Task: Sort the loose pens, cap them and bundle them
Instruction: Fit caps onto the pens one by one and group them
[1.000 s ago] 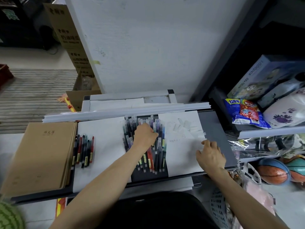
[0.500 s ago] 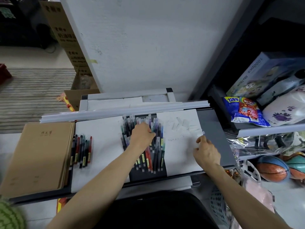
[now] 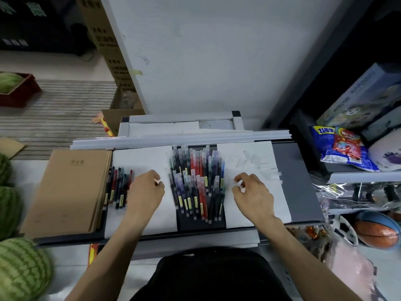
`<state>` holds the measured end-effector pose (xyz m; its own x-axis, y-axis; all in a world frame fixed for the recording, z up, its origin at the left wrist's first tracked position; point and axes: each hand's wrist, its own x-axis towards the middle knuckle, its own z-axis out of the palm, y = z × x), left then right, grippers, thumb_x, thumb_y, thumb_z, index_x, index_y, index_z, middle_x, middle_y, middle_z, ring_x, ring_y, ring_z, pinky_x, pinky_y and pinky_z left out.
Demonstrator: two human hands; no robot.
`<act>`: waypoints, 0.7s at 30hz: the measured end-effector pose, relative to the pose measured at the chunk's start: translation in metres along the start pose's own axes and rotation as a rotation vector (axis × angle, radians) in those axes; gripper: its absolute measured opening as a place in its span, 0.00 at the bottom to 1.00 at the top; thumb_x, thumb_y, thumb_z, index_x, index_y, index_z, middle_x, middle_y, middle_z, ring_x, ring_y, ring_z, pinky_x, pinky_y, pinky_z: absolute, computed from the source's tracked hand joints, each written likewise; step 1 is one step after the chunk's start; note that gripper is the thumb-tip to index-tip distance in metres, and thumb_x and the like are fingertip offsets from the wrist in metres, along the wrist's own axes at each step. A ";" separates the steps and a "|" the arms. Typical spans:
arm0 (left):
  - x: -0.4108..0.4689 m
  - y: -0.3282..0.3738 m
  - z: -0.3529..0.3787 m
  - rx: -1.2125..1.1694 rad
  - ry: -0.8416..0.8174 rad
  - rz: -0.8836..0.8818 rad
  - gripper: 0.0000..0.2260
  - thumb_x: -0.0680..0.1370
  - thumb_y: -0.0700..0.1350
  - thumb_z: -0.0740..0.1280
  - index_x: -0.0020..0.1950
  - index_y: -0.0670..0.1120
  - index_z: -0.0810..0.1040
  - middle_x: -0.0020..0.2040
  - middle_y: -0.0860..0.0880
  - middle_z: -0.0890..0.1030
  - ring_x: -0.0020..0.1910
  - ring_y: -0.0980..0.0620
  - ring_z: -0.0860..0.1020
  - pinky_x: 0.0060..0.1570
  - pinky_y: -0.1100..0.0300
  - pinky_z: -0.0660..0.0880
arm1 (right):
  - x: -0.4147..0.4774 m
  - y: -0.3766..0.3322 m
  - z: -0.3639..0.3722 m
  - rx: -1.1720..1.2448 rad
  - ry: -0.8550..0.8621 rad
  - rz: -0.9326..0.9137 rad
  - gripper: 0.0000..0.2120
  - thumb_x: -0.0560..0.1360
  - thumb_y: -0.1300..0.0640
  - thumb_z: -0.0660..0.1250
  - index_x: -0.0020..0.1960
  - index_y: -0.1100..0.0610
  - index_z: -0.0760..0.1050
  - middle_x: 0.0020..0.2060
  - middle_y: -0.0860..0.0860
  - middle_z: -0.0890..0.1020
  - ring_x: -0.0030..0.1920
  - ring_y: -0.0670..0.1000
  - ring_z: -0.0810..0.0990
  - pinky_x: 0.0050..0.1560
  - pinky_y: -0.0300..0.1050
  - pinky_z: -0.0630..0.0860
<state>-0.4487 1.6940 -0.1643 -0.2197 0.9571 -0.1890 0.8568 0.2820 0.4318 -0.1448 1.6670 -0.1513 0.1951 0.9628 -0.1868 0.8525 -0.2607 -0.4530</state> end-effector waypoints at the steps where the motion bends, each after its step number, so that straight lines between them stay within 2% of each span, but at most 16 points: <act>1: 0.001 -0.009 -0.004 0.016 0.019 -0.031 0.08 0.80 0.45 0.69 0.58 0.47 0.81 0.47 0.46 0.85 0.42 0.47 0.82 0.43 0.55 0.76 | -0.001 -0.005 0.002 0.015 -0.002 -0.014 0.07 0.78 0.49 0.60 0.55 0.43 0.74 0.50 0.44 0.77 0.43 0.50 0.78 0.42 0.47 0.73; 3: 0.005 -0.025 -0.011 0.008 0.048 -0.080 0.12 0.80 0.43 0.67 0.63 0.44 0.80 0.56 0.43 0.84 0.51 0.41 0.82 0.49 0.50 0.78 | -0.003 -0.013 0.004 0.036 -0.008 -0.047 0.05 0.79 0.47 0.60 0.53 0.42 0.72 0.48 0.43 0.77 0.43 0.49 0.78 0.41 0.47 0.74; 6: 0.011 -0.038 -0.018 0.095 0.015 -0.119 0.16 0.80 0.41 0.66 0.67 0.40 0.77 0.60 0.40 0.81 0.57 0.37 0.80 0.51 0.48 0.76 | -0.008 -0.021 0.008 0.059 -0.028 -0.086 0.04 0.79 0.46 0.60 0.53 0.42 0.72 0.48 0.42 0.78 0.44 0.48 0.79 0.42 0.47 0.76; 9: 0.013 -0.043 -0.018 0.173 -0.016 -0.135 0.12 0.80 0.38 0.63 0.62 0.36 0.76 0.52 0.37 0.81 0.50 0.35 0.79 0.45 0.47 0.75 | -0.011 -0.026 0.008 0.069 -0.047 -0.104 0.05 0.79 0.45 0.61 0.53 0.43 0.73 0.46 0.41 0.79 0.43 0.46 0.79 0.42 0.46 0.77; 13: 0.013 -0.047 -0.015 0.143 0.033 -0.132 0.05 0.80 0.37 0.62 0.51 0.36 0.75 0.43 0.38 0.79 0.39 0.39 0.76 0.37 0.49 0.72 | -0.013 -0.027 0.003 0.128 -0.058 -0.103 0.06 0.80 0.43 0.62 0.53 0.43 0.74 0.45 0.41 0.80 0.42 0.43 0.79 0.40 0.46 0.77; 16: 0.017 -0.052 -0.013 0.127 0.078 -0.128 0.04 0.80 0.36 0.63 0.48 0.37 0.76 0.44 0.38 0.79 0.40 0.40 0.75 0.37 0.49 0.70 | -0.016 -0.026 -0.001 0.215 -0.085 -0.084 0.06 0.79 0.42 0.63 0.51 0.43 0.75 0.44 0.40 0.81 0.42 0.43 0.80 0.41 0.46 0.79; 21: 0.025 -0.054 -0.008 0.152 0.050 -0.179 0.05 0.79 0.38 0.66 0.48 0.38 0.80 0.42 0.41 0.78 0.39 0.40 0.75 0.37 0.50 0.73 | -0.022 -0.025 -0.006 0.264 -0.121 -0.059 0.05 0.80 0.44 0.65 0.50 0.43 0.76 0.43 0.41 0.82 0.41 0.45 0.81 0.44 0.48 0.81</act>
<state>-0.5042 1.7029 -0.1851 -0.3943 0.8959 -0.2047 0.8615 0.4379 0.2568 -0.1679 1.6530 -0.1307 0.0761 0.9657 -0.2482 0.7017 -0.2287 -0.6748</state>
